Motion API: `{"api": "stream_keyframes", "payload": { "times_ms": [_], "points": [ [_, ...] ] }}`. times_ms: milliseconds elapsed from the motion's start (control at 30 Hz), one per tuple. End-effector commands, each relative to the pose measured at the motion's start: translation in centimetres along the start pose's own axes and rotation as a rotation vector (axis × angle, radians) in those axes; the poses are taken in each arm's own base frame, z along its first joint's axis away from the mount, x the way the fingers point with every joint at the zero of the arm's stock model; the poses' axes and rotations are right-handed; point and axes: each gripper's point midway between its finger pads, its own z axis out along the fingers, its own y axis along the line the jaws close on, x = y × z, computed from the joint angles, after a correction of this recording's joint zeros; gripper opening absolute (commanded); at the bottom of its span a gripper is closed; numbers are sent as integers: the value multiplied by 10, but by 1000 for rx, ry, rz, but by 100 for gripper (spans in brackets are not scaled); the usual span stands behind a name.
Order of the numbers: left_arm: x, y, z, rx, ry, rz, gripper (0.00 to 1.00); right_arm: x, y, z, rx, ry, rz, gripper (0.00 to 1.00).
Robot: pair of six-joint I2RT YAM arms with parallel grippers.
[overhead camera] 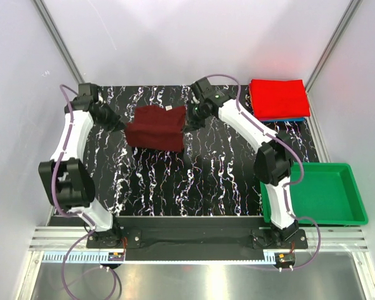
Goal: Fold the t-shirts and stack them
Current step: Fold the tshirt
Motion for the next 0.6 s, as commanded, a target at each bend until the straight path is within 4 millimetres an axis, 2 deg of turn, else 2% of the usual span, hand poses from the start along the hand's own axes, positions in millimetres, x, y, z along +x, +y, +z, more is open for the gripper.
{"api": "stream_keyframes", "payload": {
  "times_ms": [0, 67, 100, 133, 267, 367, 567],
  "points": [
    [-35, -31, -1, 103, -64, 8, 0, -35, -9, -7, 11, -56, 17, 0],
    [-50, -42, 5, 134, -91, 14, 0, -58, -5, -6, -30, -98, 30, 0],
    [-57, -50, 6, 166, -109, 22, 0, -64, -7, 0, -44, -101, 33, 0],
    [-61, -53, 9, 179, -114, 22, 0, -73, 0, -3, -85, -118, 28, 0],
    [-80, -73, 22, 275, -131, 8, 0, -109, 4, 2, -140, -206, 12, 0],
    [-99, -83, 39, 334, -159, 8, 0, -126, 2, 14, -168, -242, 17, 0],
    [-119, -97, 71, 411, -140, 5, 0, -148, 6, 33, -258, -291, 18, 0]
  ]
}}
